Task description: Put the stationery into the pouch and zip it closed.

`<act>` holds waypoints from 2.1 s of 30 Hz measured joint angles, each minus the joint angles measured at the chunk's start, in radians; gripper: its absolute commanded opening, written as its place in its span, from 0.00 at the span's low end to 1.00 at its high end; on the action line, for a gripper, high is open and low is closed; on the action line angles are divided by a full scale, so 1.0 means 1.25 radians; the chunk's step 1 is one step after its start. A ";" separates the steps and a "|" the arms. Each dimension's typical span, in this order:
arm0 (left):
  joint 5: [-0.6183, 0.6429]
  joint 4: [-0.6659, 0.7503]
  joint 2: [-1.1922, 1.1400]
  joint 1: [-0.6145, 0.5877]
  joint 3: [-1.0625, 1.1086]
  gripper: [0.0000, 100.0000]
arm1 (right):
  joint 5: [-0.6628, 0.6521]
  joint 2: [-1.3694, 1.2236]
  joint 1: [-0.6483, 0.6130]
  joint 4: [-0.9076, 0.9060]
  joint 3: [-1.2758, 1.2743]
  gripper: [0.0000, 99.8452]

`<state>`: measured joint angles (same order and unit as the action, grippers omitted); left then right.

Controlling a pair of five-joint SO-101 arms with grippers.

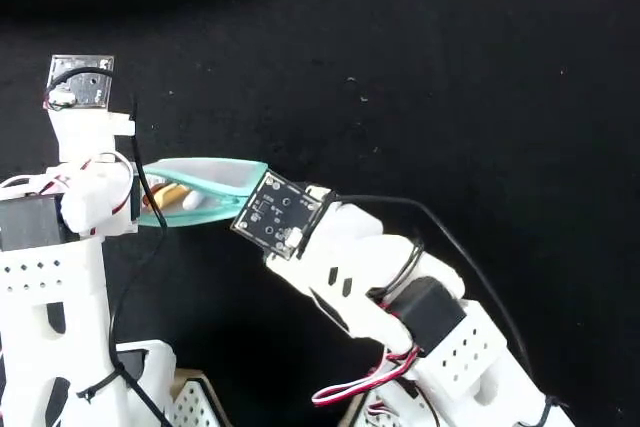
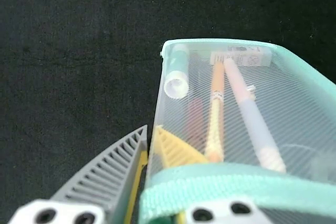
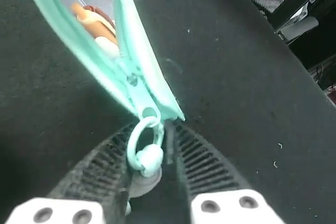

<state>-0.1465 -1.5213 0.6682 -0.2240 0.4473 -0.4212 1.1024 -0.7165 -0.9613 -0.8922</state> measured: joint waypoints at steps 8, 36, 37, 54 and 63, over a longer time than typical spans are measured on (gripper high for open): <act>0.000 0.000 0.000 0.000 0.000 0.03 | 0.012 0.000 0.000 -0.001 0.000 0.03; 0.000 0.000 0.000 0.000 0.000 0.03 | 0.020 0.119 -0.004 -0.002 0.028 0.11; 0.000 0.000 0.000 0.000 0.000 0.03 | 0.020 0.119 -0.004 -0.002 0.028 0.11; 0.000 0.000 0.000 0.000 0.000 0.03 | 0.020 0.120 -0.004 -0.002 0.004 0.09; 0.000 0.000 0.000 0.000 0.000 0.03 | 0.020 0.120 -0.004 -0.002 0.001 0.02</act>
<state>-0.1465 -1.5213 0.6682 -0.2240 0.4473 -0.3966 1.2528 -0.7211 -0.9643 -0.8907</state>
